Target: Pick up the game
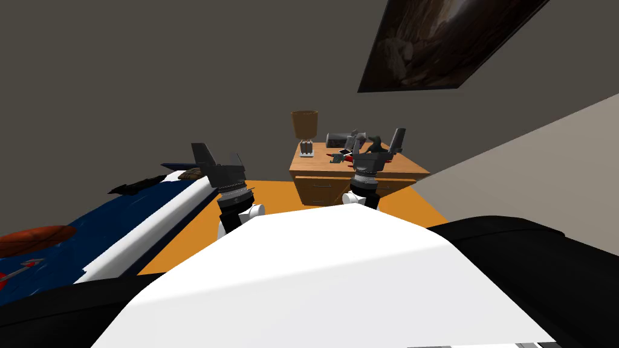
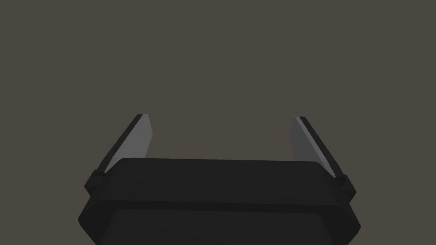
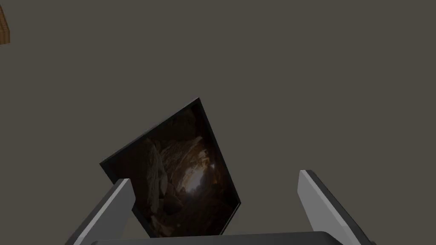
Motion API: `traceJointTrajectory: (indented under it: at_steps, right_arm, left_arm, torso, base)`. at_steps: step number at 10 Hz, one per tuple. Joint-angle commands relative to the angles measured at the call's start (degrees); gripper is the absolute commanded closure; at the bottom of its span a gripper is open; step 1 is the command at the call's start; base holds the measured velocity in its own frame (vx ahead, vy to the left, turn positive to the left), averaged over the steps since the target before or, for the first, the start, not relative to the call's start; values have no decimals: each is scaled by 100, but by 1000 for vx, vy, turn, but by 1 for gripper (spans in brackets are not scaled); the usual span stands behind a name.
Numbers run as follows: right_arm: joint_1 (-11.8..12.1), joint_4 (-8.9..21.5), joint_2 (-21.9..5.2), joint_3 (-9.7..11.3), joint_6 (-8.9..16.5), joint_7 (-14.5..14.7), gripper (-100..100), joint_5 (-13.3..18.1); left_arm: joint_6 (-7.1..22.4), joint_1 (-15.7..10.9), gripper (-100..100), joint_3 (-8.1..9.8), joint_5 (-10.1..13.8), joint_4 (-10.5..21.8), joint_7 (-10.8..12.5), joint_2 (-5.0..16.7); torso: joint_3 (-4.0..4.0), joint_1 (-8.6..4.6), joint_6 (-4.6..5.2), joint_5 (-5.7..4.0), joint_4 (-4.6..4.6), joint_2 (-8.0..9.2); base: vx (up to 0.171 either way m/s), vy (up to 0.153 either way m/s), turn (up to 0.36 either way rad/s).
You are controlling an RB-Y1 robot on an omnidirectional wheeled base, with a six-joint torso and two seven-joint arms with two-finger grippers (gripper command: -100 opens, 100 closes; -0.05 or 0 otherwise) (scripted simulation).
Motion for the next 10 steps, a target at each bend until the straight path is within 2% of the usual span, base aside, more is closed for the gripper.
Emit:
traceJointTrajectory:
  at_steps: [1,6,7,8,9,10]
  right_arm:
    - [-62,87,-207,45,-34,-6,-100,57]
    - [-413,584,-1038,319,-248,-41,-100,395]
    - [-413,584,-1088,319,-248,-41,-100,395]
    - [-538,764,-1329,423,-330,-53,-100,519]
    - [-538,764,-1374,423,-330,-53,-100,519]
    - [-674,963,-1601,540,-423,-67,-100,657]
  left_arm:
    - [0,0,0,0,0,0,0,0]
    - [0,-1,0,0,0,0,0,0]
    - [0,-1,0,0,0,0,0,0]
    - [0,0,0,0,0,0,0,0]
    - [0,-1,0,0,0,0,0,0]
    - [0,0,0,0,0,0,0,0]
  torso:
    - [0,0,0,0,0,0]
    - [19,0,1,0,8,31]
    - [16,-1,-2,0,6,27]
    - [13,-2,1,0,5,21]
    - [14,-2,-2,0,5,25]
    - [14,-2,1,-1,6,24]
  base:
    - [-25,-1,67]
    - [-78,7,111]
    - [-50,1,63]
    - [-69,1,145]
    - [-64,0,66]
    - [-85,17,148]
